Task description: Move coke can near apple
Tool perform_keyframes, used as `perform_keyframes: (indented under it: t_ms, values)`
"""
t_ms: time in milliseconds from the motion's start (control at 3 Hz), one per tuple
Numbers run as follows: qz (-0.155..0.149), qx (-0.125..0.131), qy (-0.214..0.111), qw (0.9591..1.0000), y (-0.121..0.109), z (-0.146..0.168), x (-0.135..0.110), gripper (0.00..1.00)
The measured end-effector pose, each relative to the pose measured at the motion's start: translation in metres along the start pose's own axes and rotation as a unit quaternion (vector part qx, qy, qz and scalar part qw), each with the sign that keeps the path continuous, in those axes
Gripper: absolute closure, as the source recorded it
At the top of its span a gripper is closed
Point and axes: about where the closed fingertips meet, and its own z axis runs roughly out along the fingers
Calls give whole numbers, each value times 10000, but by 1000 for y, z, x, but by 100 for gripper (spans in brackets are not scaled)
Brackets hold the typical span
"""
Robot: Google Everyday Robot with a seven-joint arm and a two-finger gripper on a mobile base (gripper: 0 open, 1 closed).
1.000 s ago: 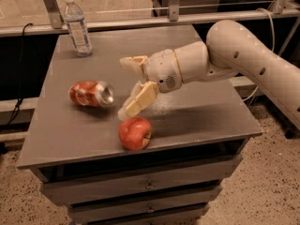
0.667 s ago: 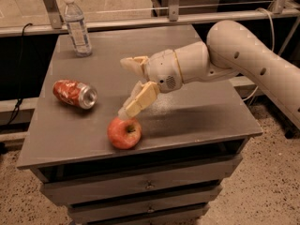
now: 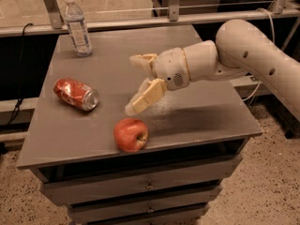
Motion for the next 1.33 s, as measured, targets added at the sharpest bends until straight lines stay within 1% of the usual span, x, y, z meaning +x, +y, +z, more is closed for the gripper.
perform_keyframes:
  t_ms: [667, 1000, 1333]
  values:
    - [2, 306, 198, 9993, -23, -18, 0, 0]
    - [99, 410, 494, 9979, -34, -11, -3, 0]
    - [341, 459, 934, 9940, -43, 8, -13, 0]
